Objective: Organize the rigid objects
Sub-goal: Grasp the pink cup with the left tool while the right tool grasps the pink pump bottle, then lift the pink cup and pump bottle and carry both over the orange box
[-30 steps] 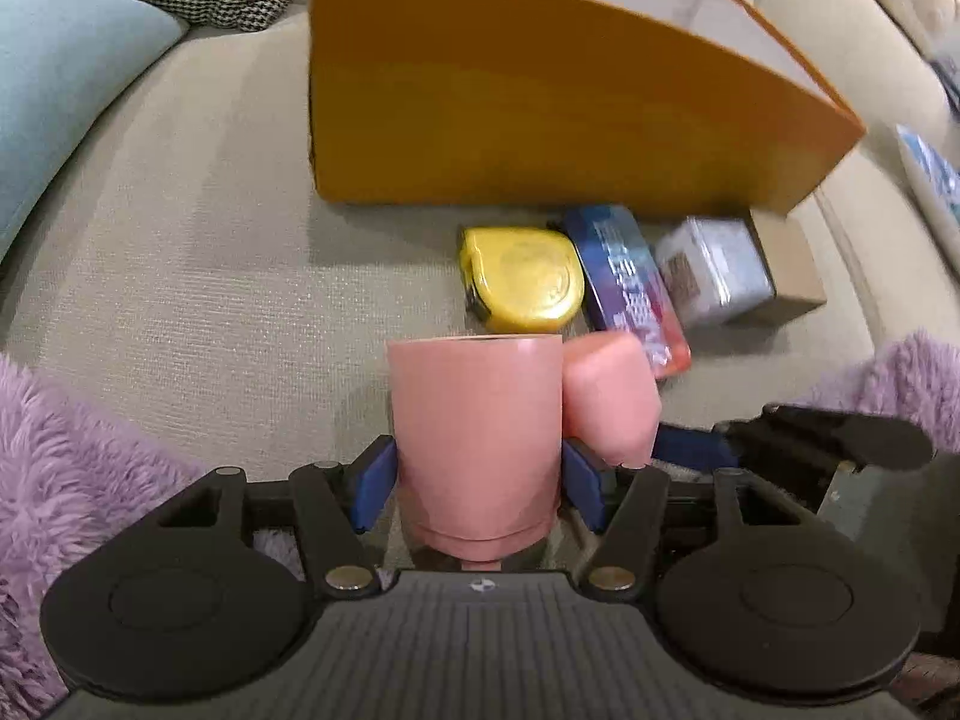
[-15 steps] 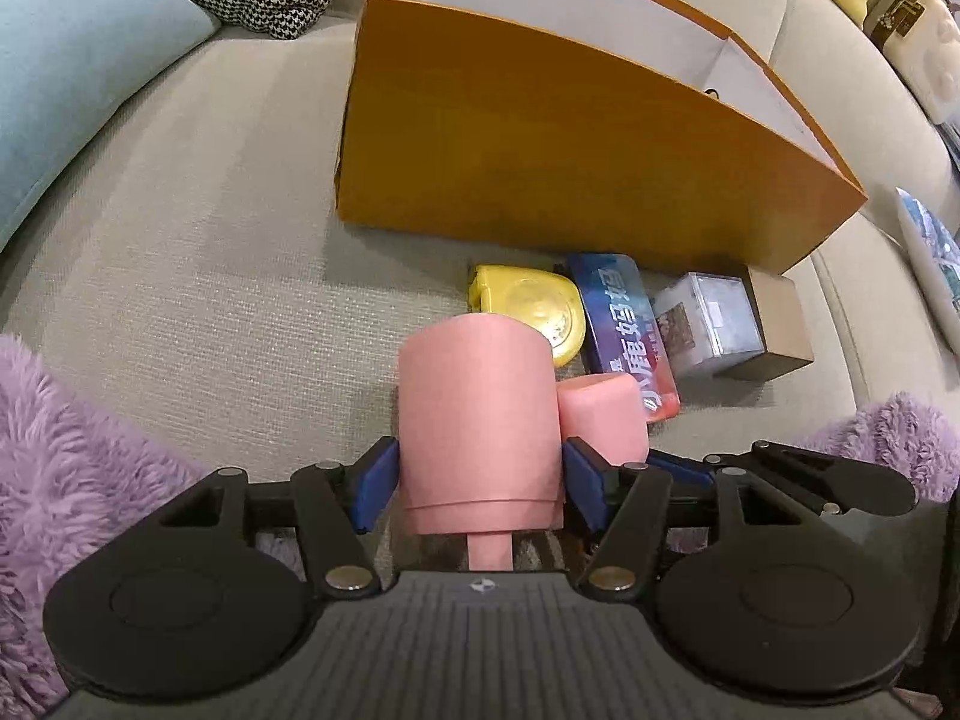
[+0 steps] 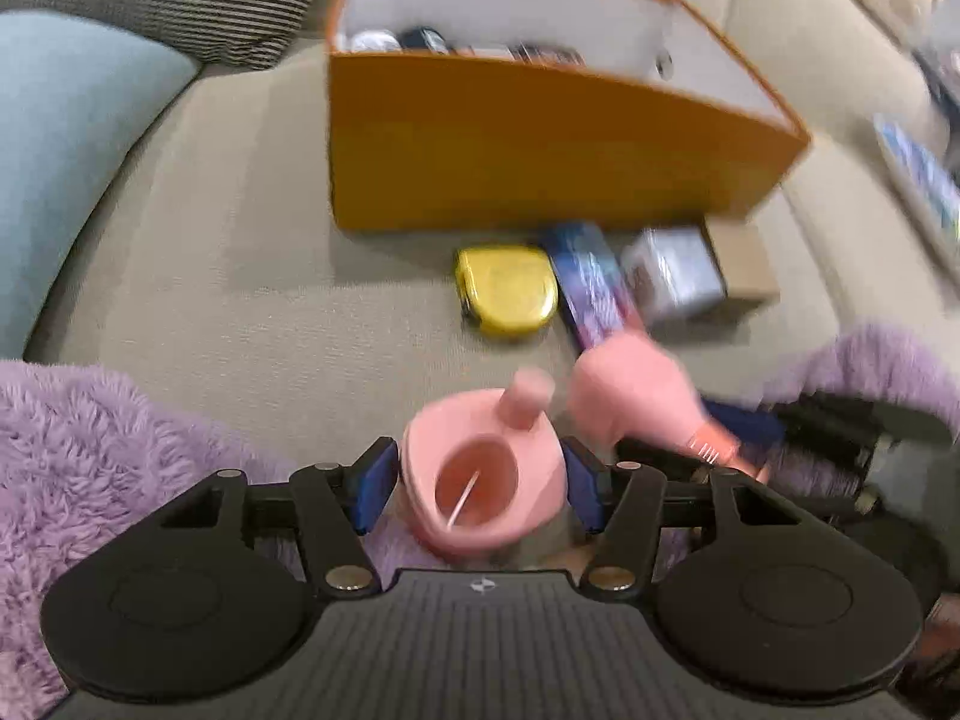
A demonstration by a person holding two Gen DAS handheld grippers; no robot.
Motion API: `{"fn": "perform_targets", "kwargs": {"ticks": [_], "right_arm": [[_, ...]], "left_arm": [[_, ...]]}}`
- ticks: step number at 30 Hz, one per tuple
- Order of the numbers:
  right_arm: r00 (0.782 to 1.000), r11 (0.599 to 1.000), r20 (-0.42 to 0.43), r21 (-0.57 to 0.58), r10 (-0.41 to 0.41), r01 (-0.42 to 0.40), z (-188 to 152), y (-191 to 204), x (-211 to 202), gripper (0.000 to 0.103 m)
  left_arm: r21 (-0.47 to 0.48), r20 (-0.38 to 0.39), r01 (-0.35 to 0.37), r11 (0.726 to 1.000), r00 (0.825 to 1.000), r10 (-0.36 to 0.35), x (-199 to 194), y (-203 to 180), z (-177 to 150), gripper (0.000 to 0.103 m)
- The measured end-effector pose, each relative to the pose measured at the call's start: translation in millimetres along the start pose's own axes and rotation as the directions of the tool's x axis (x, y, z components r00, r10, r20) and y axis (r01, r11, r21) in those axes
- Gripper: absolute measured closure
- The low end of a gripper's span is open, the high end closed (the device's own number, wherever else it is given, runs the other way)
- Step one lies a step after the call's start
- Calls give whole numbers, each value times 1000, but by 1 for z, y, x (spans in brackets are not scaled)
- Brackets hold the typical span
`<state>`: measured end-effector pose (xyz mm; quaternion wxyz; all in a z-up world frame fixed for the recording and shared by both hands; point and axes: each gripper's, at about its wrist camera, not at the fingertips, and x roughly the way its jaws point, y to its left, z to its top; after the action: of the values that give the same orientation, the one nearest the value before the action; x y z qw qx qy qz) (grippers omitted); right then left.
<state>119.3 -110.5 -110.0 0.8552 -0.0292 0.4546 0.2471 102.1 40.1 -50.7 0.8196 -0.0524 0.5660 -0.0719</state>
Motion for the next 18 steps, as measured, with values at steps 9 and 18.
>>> {"fn": "perform_targets", "kwargs": {"ticks": [9, 18], "right_arm": [[995, 999, -87, -2, -45, 45, -6, -1, 15, 61], [992, 999, -126, 17, -28, 31, -13, -6, -3, 57]], "left_arm": [[24, 66, 23, 999, 998, -25, 10, 0, -13, 38], [59, 113, 90, 994, 989, -96, 4, -6, -24, 38]]}}
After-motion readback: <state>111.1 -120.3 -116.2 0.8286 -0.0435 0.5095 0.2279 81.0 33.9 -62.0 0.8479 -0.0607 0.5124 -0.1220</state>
